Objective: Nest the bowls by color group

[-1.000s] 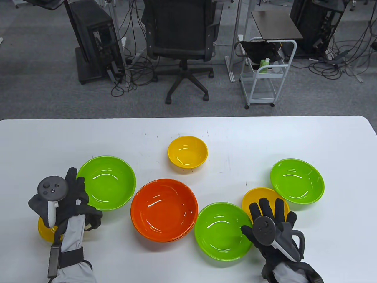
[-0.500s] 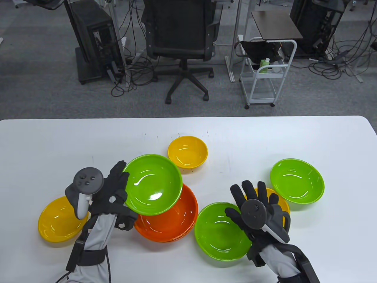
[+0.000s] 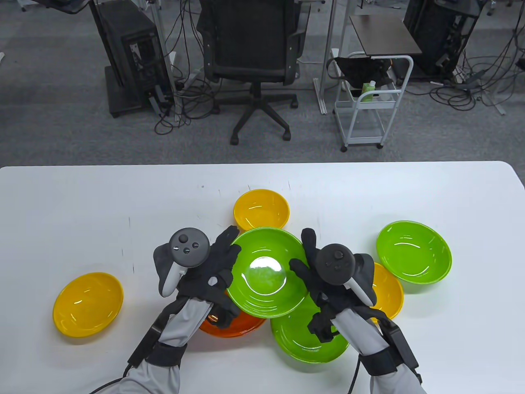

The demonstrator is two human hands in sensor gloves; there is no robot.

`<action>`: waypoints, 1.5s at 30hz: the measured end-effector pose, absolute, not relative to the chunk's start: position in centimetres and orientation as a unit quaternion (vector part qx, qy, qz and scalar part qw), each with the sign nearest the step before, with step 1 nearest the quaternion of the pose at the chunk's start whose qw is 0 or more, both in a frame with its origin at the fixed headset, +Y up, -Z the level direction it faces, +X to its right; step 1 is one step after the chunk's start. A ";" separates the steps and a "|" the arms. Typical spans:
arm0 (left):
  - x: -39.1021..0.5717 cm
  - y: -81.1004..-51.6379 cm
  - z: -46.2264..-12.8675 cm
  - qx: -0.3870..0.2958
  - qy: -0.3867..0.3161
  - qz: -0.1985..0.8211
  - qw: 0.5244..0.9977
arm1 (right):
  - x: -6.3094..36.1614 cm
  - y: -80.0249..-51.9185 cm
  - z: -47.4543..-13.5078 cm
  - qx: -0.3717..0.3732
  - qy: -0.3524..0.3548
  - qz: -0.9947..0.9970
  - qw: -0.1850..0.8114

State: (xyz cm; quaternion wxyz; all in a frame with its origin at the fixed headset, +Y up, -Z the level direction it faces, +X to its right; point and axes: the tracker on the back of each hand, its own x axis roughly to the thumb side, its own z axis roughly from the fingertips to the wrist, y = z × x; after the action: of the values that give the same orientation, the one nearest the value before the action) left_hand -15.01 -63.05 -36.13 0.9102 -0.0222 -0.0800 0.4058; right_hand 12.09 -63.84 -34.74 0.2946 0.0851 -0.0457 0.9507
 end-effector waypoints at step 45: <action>-26.3 -71.8 -31.7 0.073 -0.006 -0.019 0.997 | 17.7 -67.7 -33.7 -0.004 0.058 0.995 0.081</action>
State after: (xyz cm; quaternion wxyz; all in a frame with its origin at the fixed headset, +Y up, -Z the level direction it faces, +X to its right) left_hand -26.28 -71.77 -31.66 0.9972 0.0725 -0.0064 -0.0190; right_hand 17.70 -67.71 -33.70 0.0808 -0.0043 0.0585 0.9950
